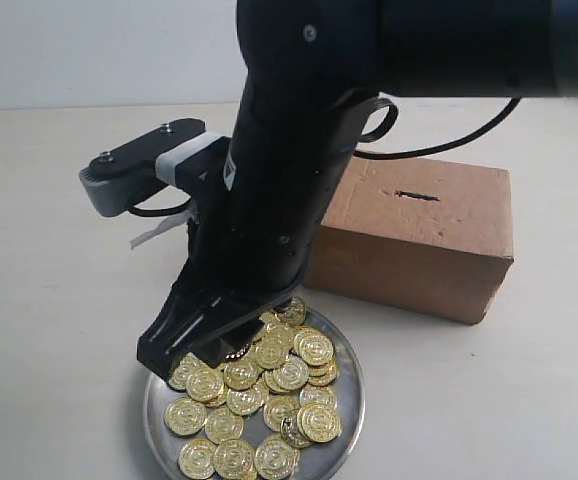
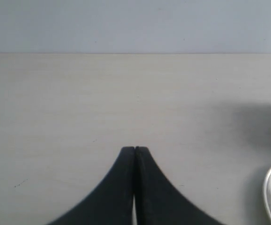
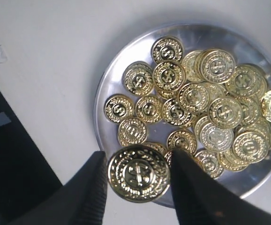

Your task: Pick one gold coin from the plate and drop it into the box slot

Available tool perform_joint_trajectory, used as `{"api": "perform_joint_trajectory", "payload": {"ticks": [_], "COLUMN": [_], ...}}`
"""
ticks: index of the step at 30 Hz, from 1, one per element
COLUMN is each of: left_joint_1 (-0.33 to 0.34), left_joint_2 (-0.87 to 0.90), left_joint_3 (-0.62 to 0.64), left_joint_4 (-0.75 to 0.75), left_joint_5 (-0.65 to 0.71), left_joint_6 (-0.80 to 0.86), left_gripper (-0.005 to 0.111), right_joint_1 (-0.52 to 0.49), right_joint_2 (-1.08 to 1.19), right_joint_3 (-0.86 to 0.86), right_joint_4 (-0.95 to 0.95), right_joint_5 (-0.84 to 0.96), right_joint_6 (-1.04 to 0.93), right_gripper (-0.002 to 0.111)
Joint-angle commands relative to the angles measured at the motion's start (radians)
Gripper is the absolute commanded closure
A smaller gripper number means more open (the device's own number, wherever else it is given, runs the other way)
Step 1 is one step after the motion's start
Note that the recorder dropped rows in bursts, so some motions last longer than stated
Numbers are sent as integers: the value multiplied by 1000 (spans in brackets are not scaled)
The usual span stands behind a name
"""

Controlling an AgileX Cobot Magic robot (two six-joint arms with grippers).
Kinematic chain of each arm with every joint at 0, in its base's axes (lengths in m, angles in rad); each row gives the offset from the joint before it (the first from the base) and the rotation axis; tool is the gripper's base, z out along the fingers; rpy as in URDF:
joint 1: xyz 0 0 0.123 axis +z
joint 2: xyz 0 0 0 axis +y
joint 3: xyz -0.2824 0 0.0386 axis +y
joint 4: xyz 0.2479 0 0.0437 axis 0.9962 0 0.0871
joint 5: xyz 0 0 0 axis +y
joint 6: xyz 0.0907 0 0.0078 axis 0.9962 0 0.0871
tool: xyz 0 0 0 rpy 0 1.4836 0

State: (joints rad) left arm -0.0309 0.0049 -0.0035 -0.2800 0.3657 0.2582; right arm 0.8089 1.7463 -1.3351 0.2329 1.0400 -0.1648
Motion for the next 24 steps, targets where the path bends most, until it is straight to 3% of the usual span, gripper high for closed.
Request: {"api": "perform_joint_trajectory", "payload": {"ticks": [1,2,5,7,8,12,16,18,21,24], "left_joint_1": [2,2,2,2,2,2,2,2,2,2], "left_joint_2": [-5,-5,-5,-5,-5,90,294,394,630,987], "left_joint_3": [3,3,3,3,3,-42,-174,-233,-362,-546], "left_joint_4": [-30,-87,-485,-651,-727,-772,-1013,-1017,-1017,-1008], "left_joint_5": [-74,-87,-277,-312,-260,-13,85,75,108,382], "left_joint_6": [-20,-39,-155,-209,-206,-85,226,266,311,434], "left_gripper": [107,107,107,107,107,107,107,107,107,107], "right_joint_1": [-6,-6,-6,-6,-6,-6,-6,-6,-6,-6], "right_joint_2": [-46,-50,-76,-84,-92,-96,-96,-96,-96,-99], "right_joint_3": [1,1,1,1,1,1,1,1,1,1], "right_joint_4": [4,4,4,4,4,4,4,4,4,-4], "right_joint_5": [43,49,79,79,79,71,72,72,72,96], "right_joint_6": [-43,-54,-74,-78,-78,-80,-98,-98,-98,-104], "right_gripper": [85,85,85,85,85,85,85,85,85,85]}}
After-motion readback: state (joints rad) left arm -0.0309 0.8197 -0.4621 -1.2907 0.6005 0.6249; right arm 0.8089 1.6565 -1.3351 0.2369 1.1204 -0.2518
